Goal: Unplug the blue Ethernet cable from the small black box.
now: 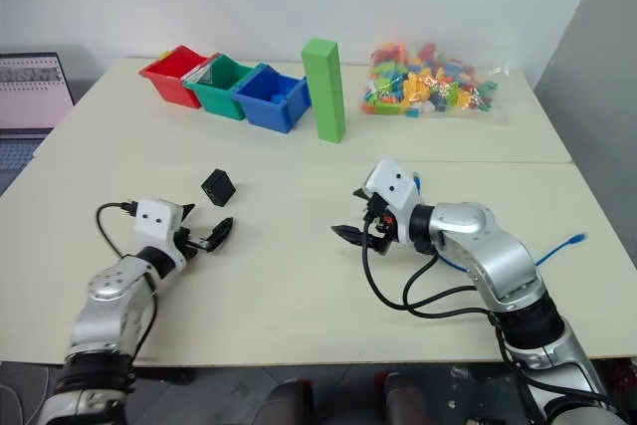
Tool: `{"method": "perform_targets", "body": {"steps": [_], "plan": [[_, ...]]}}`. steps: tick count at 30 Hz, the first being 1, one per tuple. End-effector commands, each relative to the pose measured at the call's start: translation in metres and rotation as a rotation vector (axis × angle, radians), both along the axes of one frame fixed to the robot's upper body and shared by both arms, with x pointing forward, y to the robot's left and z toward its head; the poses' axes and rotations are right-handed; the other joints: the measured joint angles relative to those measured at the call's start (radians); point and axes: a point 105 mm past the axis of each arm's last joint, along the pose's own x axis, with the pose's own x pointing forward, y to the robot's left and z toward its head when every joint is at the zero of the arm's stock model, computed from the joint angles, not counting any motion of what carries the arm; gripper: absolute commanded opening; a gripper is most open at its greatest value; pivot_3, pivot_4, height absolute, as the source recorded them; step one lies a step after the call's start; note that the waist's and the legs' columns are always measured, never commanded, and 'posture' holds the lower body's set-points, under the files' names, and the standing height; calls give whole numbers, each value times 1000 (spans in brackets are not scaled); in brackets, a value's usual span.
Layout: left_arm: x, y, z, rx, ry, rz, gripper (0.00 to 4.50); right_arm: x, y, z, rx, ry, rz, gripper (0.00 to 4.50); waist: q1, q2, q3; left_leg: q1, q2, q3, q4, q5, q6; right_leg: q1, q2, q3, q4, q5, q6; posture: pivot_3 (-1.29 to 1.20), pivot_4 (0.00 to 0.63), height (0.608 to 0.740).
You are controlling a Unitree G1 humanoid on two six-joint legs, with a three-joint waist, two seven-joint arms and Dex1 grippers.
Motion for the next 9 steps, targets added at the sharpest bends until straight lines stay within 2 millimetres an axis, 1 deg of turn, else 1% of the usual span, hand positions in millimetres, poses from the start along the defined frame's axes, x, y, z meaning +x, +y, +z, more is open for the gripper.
{"method": "perform_targets", "body": {"steps": [1,3,6,9], "plan": [[-14,6,46,20,-60,-54,4451,-8,-19,16,48,-76,16,4031,5,0,0,0,-1,0,0,0,0,0,0,0,1,0,0,0,150,740],[-22,11,57,33,-43,-99,4451,-12,-30,17,52,-78,25,4031,5,0,0,0,0,0,0,0,0,0,0,0,0,-1,1,0,150,740],[-31,12,70,46,-7,-162,4451,-14,-46,20,44,-67,34,4031,3,1,0,1,0,1,0,0,0,0,0,0,0,-3,5,0,150,740],[-35,14,79,43,16,-190,4451,-15,-57,22,34,-52,38,4031,3,1,1,2,0,1,-1,0,0,0,0,0,0,-3,5,0,150,740]]}}
